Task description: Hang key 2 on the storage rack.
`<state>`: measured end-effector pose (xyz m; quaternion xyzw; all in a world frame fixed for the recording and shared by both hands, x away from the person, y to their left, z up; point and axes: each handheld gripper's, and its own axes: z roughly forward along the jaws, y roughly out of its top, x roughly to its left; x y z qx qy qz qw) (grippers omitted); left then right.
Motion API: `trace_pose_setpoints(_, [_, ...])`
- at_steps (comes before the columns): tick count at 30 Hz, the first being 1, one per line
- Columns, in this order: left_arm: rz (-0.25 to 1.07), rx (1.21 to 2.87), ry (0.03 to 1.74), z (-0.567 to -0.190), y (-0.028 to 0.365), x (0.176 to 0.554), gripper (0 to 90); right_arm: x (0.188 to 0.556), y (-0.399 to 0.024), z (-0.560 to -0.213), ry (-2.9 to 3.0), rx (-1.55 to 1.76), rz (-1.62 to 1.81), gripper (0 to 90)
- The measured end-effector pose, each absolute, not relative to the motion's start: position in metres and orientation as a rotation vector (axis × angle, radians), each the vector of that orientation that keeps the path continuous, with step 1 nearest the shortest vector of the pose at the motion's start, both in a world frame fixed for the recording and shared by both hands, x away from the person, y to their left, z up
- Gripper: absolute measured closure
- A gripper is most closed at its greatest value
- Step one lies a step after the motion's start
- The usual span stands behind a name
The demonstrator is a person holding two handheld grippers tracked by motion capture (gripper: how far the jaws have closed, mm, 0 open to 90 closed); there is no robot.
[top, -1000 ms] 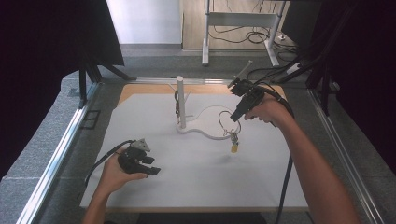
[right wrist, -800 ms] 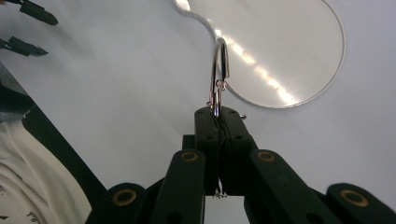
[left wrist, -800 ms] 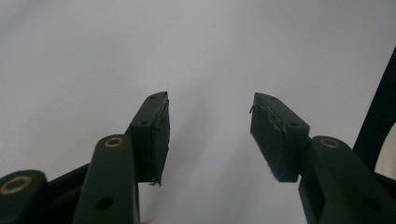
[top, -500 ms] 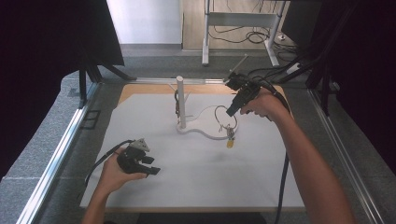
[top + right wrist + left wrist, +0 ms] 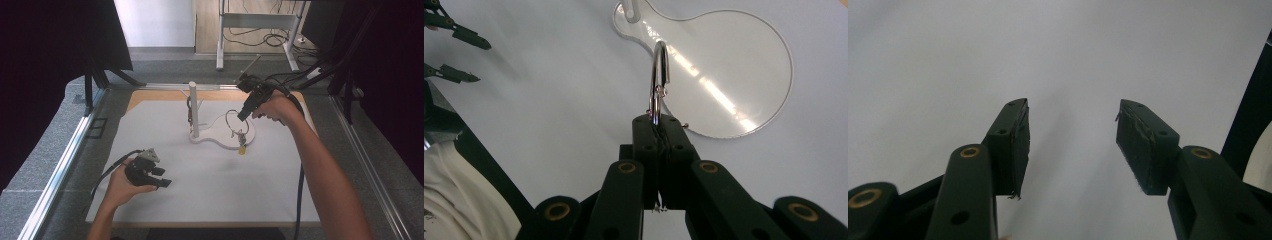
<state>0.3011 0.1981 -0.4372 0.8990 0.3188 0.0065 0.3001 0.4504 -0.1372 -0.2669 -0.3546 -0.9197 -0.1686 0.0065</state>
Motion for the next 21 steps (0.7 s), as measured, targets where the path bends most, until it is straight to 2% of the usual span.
trace_pose_setpoints(21, [0.021, 2.379, 0.843, -0.436, 0.199, 0.301, 47.9, 0.463, -0.123, -0.259, -2.865, -1.127, -0.551, 87.5])
